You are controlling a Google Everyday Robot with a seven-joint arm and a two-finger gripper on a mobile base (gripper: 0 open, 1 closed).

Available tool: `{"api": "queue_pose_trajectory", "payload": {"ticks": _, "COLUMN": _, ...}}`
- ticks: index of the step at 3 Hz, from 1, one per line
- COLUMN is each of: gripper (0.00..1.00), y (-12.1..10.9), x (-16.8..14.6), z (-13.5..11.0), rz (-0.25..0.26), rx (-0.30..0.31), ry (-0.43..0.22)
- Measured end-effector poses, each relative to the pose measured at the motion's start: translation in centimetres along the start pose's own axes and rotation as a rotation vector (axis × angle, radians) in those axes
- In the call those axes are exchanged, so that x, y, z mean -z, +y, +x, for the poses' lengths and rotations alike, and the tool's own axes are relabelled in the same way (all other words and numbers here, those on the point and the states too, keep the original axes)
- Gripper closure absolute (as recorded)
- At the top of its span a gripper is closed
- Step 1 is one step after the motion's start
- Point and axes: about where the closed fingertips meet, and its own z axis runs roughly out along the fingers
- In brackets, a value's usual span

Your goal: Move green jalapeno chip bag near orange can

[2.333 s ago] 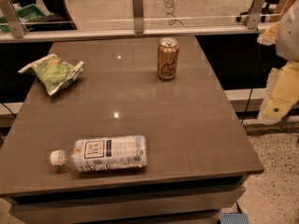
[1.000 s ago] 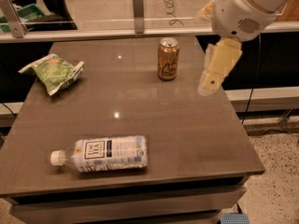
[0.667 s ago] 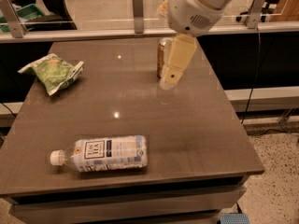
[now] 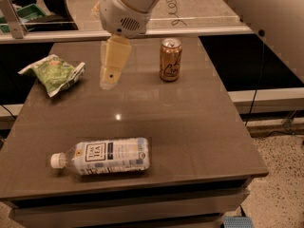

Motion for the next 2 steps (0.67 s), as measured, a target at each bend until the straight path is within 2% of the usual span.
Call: {"api": "queue_pose_trajectory", "payload": {"ticks": 2, "gripper": 0.0, "y": 0.01, "x": 0.27, "z": 0.32, "rz": 0.012, "rx": -0.003, "ry": -0.01}}
